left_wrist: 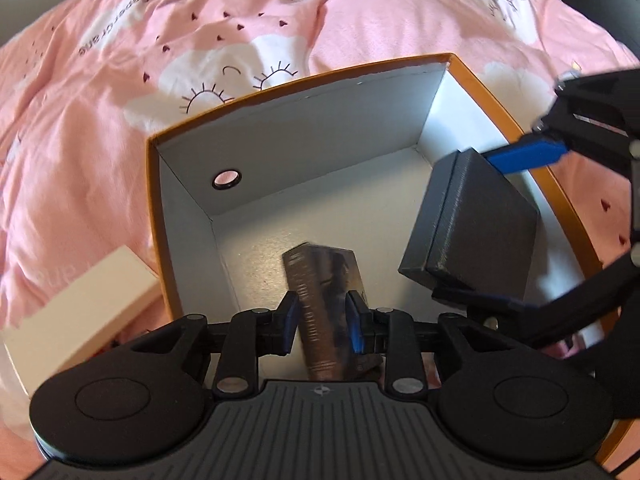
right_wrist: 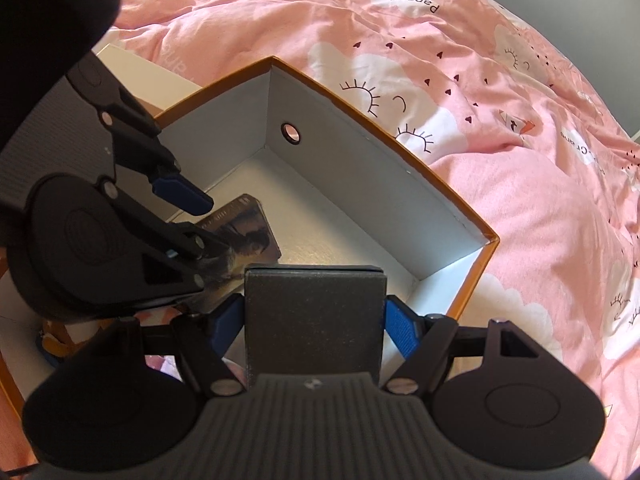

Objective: Organize objects
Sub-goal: 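Carry the photo card pack and black box into the orange box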

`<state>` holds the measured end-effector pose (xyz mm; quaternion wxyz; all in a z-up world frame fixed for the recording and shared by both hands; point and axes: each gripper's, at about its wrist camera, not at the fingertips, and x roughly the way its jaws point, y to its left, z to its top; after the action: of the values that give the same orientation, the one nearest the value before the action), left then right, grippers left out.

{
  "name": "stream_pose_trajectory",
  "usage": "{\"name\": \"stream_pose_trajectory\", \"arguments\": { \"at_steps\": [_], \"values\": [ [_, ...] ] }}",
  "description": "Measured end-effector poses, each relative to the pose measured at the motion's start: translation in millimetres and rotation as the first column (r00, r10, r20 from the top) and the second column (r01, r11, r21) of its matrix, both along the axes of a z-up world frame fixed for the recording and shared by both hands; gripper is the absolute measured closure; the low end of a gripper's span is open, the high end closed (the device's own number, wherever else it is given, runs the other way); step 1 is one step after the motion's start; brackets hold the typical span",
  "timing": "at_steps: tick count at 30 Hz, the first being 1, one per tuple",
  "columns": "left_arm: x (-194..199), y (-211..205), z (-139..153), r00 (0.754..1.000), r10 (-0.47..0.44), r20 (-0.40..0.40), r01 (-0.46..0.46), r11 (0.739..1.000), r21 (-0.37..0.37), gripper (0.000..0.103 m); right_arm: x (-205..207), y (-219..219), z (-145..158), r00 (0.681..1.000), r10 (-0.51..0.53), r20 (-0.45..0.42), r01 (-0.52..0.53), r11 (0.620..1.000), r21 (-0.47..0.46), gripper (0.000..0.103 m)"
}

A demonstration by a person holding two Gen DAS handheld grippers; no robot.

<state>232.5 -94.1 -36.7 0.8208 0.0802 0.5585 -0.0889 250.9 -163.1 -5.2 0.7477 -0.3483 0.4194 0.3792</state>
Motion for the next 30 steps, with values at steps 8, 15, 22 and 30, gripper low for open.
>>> {"name": "stream_pose_trajectory", "arguments": {
  "at_steps": [8, 15, 22, 30],
  "values": [
    [-5.2, 30.0, 35.0, 0.996, 0.015, 0.088, -0.006, 0.995, -0.099, 0.070, -8.0, 18.4, 1.4, 0.987, 0.152, 0.050, -0.150, 0.988, -0.046, 0.028],
    [-13.5, 85.1, 55.7, 0.977, 0.161, 0.139, -0.123, 0.961, -0.246, 0.068, -2.0, 53.5, -18.6, 0.940, 0.341, -0.023, -0.338, 0.915, -0.219, 0.027],
    [-16.2, 120.4, 48.0, 0.966, 0.232, 0.113, -0.186, 0.930, -0.318, 0.068, 8.4, 83.6, -48.9, 0.874, 0.446, -0.194, -0.486, 0.802, -0.346, 0.027],
    [-16.6, 145.4, 34.4, 0.957, 0.280, 0.081, -0.234, 0.905, -0.355, 0.066, 4.4, 102.6, -71.2, 0.814, 0.491, -0.309, -0.579, 0.725, -0.373, 0.027]
  ]
}}
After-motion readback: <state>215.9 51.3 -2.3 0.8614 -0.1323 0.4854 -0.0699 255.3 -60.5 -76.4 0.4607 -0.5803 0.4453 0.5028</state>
